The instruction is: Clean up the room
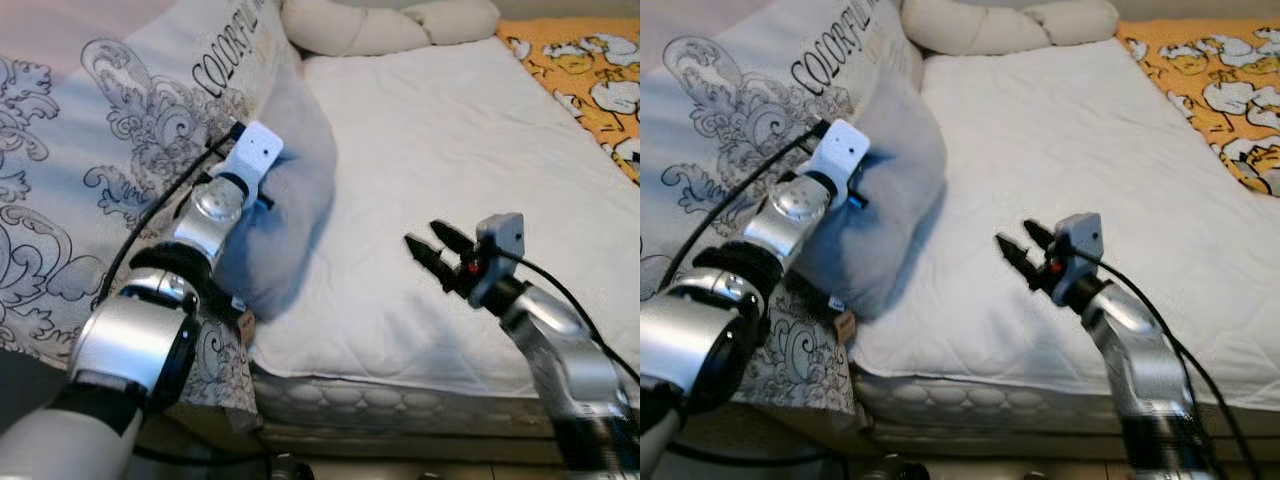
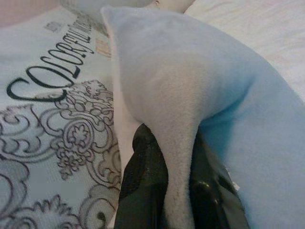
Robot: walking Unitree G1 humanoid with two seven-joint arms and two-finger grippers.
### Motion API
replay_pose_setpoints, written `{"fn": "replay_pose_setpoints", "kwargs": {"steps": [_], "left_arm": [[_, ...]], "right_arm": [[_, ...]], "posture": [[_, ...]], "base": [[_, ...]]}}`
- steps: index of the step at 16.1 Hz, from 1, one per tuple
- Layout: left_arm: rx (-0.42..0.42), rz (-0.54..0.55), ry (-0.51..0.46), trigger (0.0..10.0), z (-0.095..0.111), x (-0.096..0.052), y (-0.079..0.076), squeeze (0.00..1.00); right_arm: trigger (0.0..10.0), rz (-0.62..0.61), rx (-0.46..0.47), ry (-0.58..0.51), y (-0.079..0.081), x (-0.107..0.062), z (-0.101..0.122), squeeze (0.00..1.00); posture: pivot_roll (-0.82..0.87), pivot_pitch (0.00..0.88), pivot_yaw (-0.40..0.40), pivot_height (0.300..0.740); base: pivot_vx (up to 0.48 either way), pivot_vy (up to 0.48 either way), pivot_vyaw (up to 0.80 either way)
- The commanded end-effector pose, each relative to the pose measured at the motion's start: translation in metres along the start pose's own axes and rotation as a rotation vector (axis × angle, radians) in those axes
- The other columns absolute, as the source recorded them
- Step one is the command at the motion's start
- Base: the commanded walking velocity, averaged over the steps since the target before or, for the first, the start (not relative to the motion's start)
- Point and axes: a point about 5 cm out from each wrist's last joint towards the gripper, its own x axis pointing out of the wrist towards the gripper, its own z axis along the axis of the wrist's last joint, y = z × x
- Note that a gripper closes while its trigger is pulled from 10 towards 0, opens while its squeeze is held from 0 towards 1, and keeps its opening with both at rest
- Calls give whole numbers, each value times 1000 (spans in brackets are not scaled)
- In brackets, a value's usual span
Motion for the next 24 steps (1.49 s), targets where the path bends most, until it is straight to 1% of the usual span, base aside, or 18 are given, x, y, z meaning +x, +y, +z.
{"fn": "replay_pose_setpoints", "kwargs": {"steps": [1,2,3,4,5,6,7,8,9,10,12,13,14,17,19,20,21,24], "left_arm": [[49,78,9,10000,3,-1,23,0],[39,97,61,10000,-7,-3,28,0],[17,94,101,10000,-17,-5,28,0],[-15,80,152,10000,-29,-8,26,0],[-27,74,171,10000,-35,-9,24,0],[-46,87,253,10000,-54,-16,22,0],[-77,91,279,10000,-60,-18,22,0],[-144,95,306,10000,-66,-20,22,337],[-144,95,306,10000,-66,-20,22,337],[-181,117,317,10000,-71,-23,26,1000],[-277,132,317,10000,-76,-26,30,1000],[-361,125,301,10000,-77,-26,32,1000],[-388,137,284,10000,-75,-26,37,1000],[-410,148,261,10000,-71,-26,45,1000],[-454,137,171,10000,-54,-23,60,1000],[-485,123,128,10000,-46,-21,65,1000],[-515,104,87,10000,-38,-19,68,1000],[-558,59,26,10000,-27,-17,72,1000]], "right_arm": [[10000,135,-10,36,16,-5,5,1000],[10000,186,-7,77,21,-11,4,1000],[10000,205,-1,98,22,-15,4,1000],[10000,234,3,115,25,-17,4,1000],[10000,246,5,120,27,-17,4,1000],[10000,287,2,130,31,-19,9,1000],[10000,293,-2,130,31,-19,11,1000],[10000,282,-18,130,29,-18,14,1000],[10000,282,-18,130,29,-18,14,1000],[10000,261,-31,126,25,-16,15,1000],[10000,260,-19,121,25,-13,14,1000],[10000,262,-2,119,26,-10,13,1000],[10000,269,-2,112,27,-7,13,1000],[10000,282,0,109,27,-2,13,1000],[10000,283,9,109,27,5,11,1000],[10000,276,6,90,26,8,12,1000],[10000,259,13,58,25,11,14,1000],[10000,251,8,50,25,20,12,1000]], "posture": [[-193,0,168,740],[-197,0,164,740],[-201,0,159,740],[-205,0,157,740],[-205,0,157,740],[-213,0,152,740],[-212,0,146,740],[-209,0,143,740],[-209,0,143,740],[-200,0,135,740],[-193,0,131,740],[-180,0,125,740],[-162,0,115,740],[-144,0,107,740],[-115,0,102,740],[-105,0,101,740],[-88,0,96,740],[-74,0,98,740]], "base": [[0,0,0],[0,0,0],[0,0,0],[0,0,0],[0,0,0],[0,0,0],[0,0,0],[0,0,0],[0,0,0],[0,0,0],[0,0,0],[0,0,0],[0,0,0],[0,0,0],[0,0,0],[0,0,0],[0,0,0],[0,0,0]]}}
